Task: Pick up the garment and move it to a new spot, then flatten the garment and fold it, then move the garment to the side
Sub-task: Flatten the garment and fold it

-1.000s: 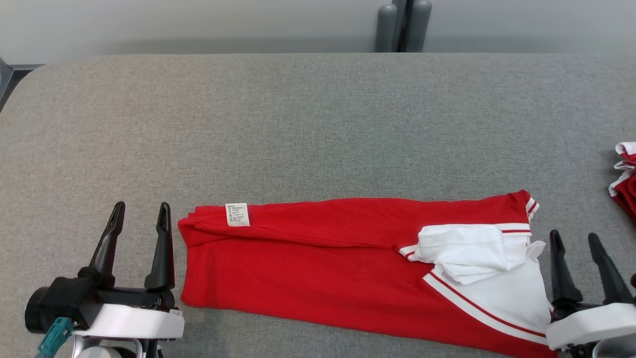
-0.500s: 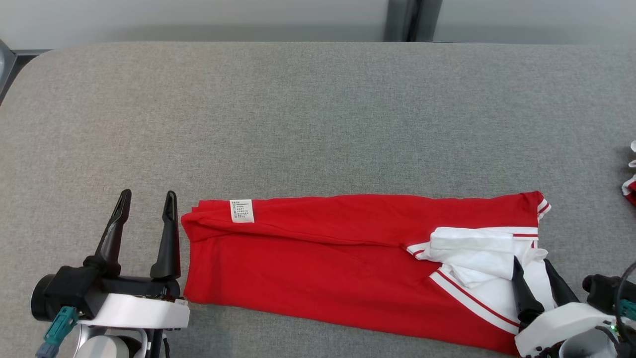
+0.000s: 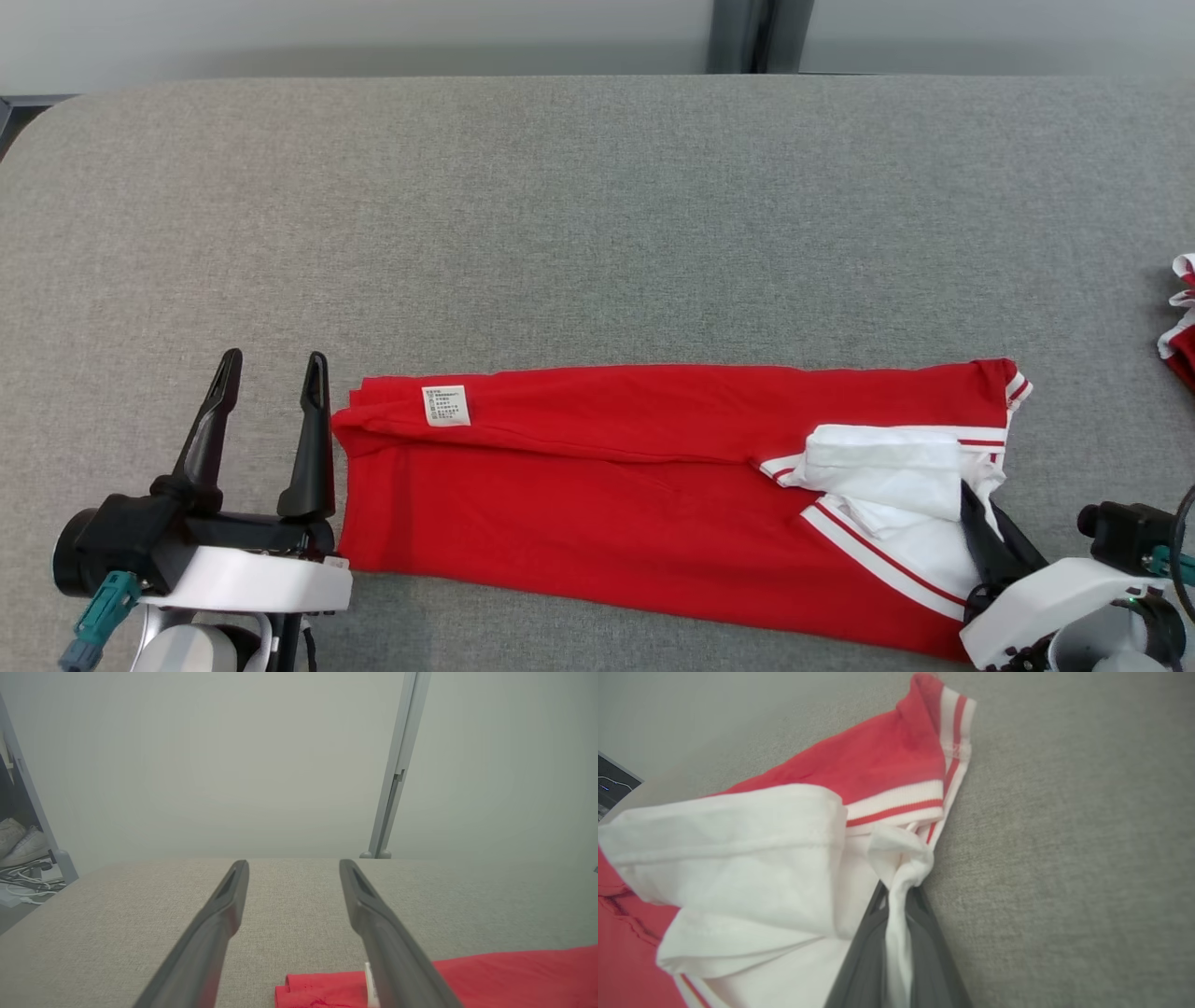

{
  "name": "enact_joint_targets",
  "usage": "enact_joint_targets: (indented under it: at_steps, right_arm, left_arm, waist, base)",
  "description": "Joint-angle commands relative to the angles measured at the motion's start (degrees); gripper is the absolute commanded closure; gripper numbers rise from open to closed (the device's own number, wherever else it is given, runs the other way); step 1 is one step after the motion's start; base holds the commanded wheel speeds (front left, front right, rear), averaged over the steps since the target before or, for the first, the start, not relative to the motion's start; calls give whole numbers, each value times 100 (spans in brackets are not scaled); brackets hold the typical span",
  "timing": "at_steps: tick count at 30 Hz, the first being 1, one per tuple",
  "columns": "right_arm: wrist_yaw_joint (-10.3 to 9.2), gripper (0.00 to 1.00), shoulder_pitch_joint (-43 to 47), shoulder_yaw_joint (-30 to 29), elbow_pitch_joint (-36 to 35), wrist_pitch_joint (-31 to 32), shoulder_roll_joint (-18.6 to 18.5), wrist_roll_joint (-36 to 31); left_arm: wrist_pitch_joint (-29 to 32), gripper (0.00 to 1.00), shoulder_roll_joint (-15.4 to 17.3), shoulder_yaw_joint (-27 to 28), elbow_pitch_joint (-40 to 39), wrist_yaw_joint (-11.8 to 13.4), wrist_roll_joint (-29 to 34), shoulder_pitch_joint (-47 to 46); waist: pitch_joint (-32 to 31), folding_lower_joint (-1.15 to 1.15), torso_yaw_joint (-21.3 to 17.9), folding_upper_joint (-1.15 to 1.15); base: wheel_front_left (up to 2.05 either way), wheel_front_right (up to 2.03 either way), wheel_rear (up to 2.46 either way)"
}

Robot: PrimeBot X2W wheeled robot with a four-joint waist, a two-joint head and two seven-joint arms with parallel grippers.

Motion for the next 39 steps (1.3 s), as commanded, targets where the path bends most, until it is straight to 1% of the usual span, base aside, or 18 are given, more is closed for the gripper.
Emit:
enact_joint_targets:
  at_steps: [1,3,6,8,11,14,20,25,31,33,34,37,39]
  right_arm:
    - [-60,100,268,-11,195,70,-121,53]
    - [-71,100,292,-165,46,-61,-379,113]
    - [-65,100,308,-363,-158,-174,-671,199]
    - [-43,100,348,-501,-253,-132,-848,203]
    - [-33,100,404,-753,-413,-120,-1033,257]
    - [-33,100,453,-826,-598,-22,-1065,292]
    - [-32,100,497,-764,-1226,239,-999,295]
    - [-32,100,516,-663,-2156,585,-854,373]
    - [-31,100,363,-441,-3188,1298,-470,225]
    - [-31,100,216,-256,-3371,1497,-314,138]
    - [-31,100,216,-256,-3371,1497,-314,138]
    - [-31,100,-65,132,-3422,1686,-28,75]
    - [-32,100,-267,397,-3332,1727,186,88]
  left_arm:
    - [-22,0,0,45,-22,-25,55,-97]
    - [-22,0,-10,63,-28,-23,64,-66]
    - [-22,0,-15,101,-43,-19,76,-10]
    - [-22,0,-15,114,-54,-30,81,1]
    - [-22,0,-10,120,-53,-41,89,-22]
    - [-22,0,-17,136,-46,-49,91,-41]
    - [-22,0,-33,162,-50,-69,102,-7]
    - [-22,0,-36,174,-40,-73,128,108]
    - [-22,0,-9,136,-32,-92,146,117]
    - [-22,0,-6,124,-30,-95,146,115]
    - [-22,0,-6,124,-30,-95,146,115]
    - [-21,0,-4,94,-19,-97,140,82]
    - [-22,0,-12,65,1,-106,123,38]
  waist:
    - [-6,0,-11,0]
    - [-19,0,-40,0]
    - [-30,0,-89,0]
    - [-31,0,-115,0]
    - [-29,0,-135,0]
    - [-41,0,-151,0]
    - [-79,0,-167,0]
    - [-187,0,-210,0]
    - [-265,0,-244,0]
    - [-277,0,-246,0]
    - [-277,0,-246,0]
    - [-270,0,-222,0]
    - [-254,0,-179,0]
  base:
    - [0,0,0]
    - [0,0,0]
    - [0,0,0]
    - [0,0,0]
    - [0,0,0]
    - [0,0,0]
    - [0,0,0]
    - [0,0,0]
    - [0,0,0]
    - [0,0,0]
    - [0,0,0]
    - [0,0,0]
    - [0,0,0]
